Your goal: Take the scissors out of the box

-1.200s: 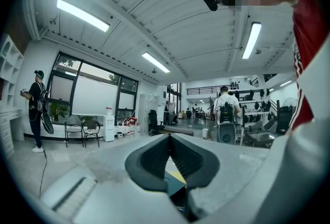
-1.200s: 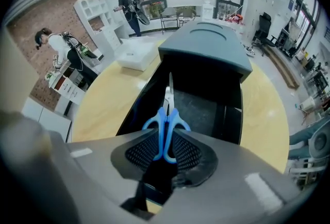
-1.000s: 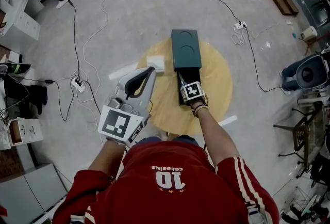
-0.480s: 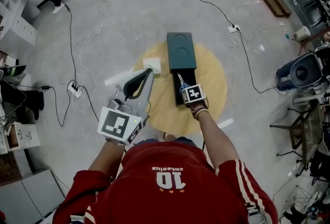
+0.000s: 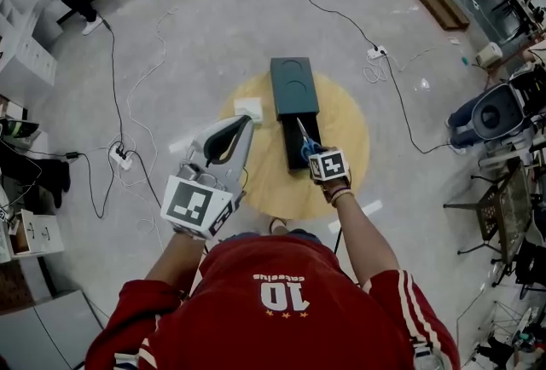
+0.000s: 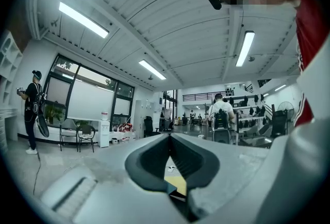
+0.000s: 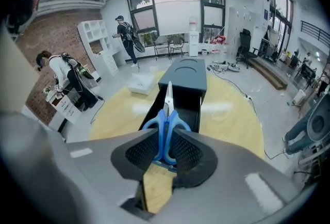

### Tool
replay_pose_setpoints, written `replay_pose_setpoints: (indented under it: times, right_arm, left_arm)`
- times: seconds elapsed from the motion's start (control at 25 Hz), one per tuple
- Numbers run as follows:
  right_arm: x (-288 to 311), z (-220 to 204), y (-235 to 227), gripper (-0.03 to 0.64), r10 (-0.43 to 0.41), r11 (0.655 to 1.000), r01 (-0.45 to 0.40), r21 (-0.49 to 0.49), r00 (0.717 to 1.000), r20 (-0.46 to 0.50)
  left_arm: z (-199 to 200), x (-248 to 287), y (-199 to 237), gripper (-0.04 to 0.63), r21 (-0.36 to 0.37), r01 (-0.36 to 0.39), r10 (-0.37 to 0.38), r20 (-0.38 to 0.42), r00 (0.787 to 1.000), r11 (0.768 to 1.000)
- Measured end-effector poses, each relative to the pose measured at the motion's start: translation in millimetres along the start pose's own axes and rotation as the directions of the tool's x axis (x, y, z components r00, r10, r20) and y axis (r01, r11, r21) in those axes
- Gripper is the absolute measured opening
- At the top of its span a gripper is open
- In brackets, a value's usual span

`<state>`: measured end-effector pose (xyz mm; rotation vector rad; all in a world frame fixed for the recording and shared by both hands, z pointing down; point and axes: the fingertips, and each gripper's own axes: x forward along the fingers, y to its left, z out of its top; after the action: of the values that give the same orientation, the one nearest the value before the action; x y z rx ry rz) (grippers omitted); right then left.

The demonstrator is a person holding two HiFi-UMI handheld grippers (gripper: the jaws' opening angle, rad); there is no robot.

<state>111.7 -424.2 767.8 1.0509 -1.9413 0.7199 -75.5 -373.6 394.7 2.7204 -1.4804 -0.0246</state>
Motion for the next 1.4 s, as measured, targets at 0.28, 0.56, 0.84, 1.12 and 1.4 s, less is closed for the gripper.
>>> replay_pose_setpoints:
  times: [0.28,0.56,0.84,1.12,1.4]
  right_arm:
    - [-47,24,25,0.084,-0.009,0.998,0.019,-0.060,0.986,0.165]
    - [-103,49,49,0.084,-0.034,0.994,0.066,-0.087,0.946,0.323]
    - [-178,76,91,0.084,-0.022,0.990,0.087,-0.111,0.872,0.489]
    - [-262,93,139,0.086,0.014,0.987,0.091,-0.131,0.771,0.636]
    - [-328,100,167,0.086,0.019,0.990,0.089,-0.107,0.679,0.734]
  left_arm:
    - [10,-19,-11,0.003,0.007,0.039,-0.039,0.019,0.999,0.999]
    - [16,-40,-20,0.003,0.012,0.060,-0.061,0.033,0.998,0.998]
    - [20,-68,-23,0.003,0.010,0.062,-0.062,0.053,0.997,0.998]
    - [19,-87,-35,0.003,0.002,0.086,-0.086,0.059,0.995,0.996]
    - [22,-93,-53,0.003,-0.007,0.108,-0.107,0.063,0.992,0.994]
